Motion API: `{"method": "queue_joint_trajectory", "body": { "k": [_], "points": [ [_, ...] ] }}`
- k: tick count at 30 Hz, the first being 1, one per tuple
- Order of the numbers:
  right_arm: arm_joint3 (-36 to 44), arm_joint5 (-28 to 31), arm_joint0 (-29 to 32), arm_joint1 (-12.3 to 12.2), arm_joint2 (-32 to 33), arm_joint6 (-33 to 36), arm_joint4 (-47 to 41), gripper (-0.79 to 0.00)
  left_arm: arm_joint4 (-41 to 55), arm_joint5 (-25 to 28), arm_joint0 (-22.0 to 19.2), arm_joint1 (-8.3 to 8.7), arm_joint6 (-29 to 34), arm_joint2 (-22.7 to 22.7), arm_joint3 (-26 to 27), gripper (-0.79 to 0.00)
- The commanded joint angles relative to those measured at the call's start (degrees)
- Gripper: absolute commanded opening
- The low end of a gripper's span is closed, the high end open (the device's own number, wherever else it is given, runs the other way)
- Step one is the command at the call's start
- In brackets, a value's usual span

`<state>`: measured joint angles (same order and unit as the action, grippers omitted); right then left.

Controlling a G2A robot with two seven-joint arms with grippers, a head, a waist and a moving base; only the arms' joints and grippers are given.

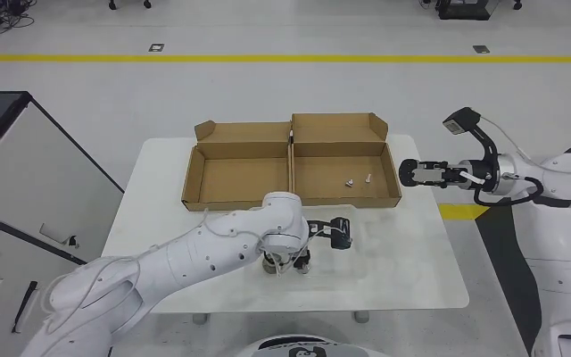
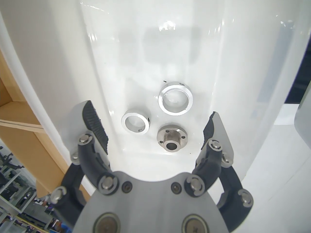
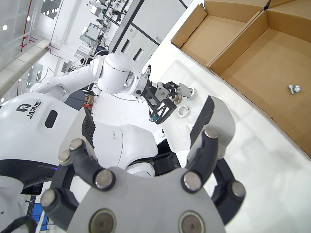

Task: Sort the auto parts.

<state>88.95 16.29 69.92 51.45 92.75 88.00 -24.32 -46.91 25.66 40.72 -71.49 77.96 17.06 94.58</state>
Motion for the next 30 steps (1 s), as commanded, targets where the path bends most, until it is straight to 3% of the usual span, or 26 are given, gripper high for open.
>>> {"method": "queue_joint_trajectory", "body": {
  "k": [1, 11, 12, 15, 16, 19, 30],
  "points": [
    [0.0, 0.0, 0.0, 0.0, 0.0, 0.0, 0.0, 0.0, 0.9, -0.6, -0.3, -0.31, 1.3, -0.2, -0.3, 0.0],
    [0.0, 0.0, 0.0, 0.0, 0.0, 0.0, 0.0, 0.0, 4.6, -2.4, -3.4, -1.9, 3.1, -3.6, -2.8, -0.006],
    [0.0, 0.0, 0.0, 0.0, 0.0, 0.0, 0.0, 0.0, 4.8, -2.4, -3.7, -2.05, 3.1, -3.7, -3.1, -0.108],
    [0.0, 0.0, 0.0, 0.0, 0.0, 0.0, 0.0, 0.0, 5.2, -2.6, -4.7, -2.52, 3.2, -4.5, -3.9, -0.246],
    [0.0, 0.0, 0.0, 0.0, 0.0, 0.0, 0.0, 0.0, 5.2, -2.7, -5.0, -2.67, 3.4, -4.9, -4.1, -0.326],
    [0.0, 0.0, 0.0, 0.0, 0.0, 0.0, 0.0, 0.0, 5.8, -2.7, -5.8, -3.11, 3.4, -6.0, -4.8, -0.425],
    [0.0, 0.0, 0.0, 0.0, 0.0, 0.0, 0.0, 0.0, 5.5, -1.8, -5.5, -4.53, 2.5, -7.3, -6.8, -0.44]
  ]
}}
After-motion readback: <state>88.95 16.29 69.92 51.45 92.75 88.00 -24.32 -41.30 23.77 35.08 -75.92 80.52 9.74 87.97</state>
